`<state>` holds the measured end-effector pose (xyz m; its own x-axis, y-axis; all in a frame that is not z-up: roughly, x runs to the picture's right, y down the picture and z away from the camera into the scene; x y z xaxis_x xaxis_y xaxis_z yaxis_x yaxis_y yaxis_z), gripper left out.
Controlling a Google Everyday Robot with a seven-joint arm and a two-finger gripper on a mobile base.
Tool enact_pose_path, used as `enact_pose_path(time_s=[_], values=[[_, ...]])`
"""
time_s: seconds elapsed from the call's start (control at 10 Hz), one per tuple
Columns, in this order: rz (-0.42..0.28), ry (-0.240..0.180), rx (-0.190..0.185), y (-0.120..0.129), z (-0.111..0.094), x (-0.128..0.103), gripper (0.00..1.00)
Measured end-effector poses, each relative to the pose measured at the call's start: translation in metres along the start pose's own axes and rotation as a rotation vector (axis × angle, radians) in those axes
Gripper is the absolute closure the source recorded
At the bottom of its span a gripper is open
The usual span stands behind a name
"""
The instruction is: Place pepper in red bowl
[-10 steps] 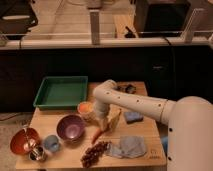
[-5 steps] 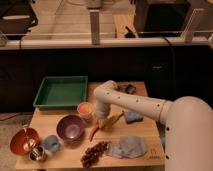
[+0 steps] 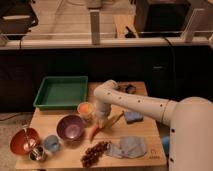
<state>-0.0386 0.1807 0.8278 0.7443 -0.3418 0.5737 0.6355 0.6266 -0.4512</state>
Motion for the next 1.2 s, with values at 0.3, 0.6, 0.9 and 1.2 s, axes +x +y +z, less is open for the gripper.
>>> enact_pose_path(time_s=[0.3, 0.6, 0.9, 1.2], values=[[-0.018, 0.01, 0.069, 0.002, -0.041, -0.015, 1.0], [-0.025, 0.023, 0.124, 0.0, -0.064, -0.027, 1.0], [-0.06, 0.068, 0.176, -0.017, -0.1, -0.05, 1.0], [-0.122, 0.117, 0.209, -0.056, -0.115, -0.083, 1.0]])
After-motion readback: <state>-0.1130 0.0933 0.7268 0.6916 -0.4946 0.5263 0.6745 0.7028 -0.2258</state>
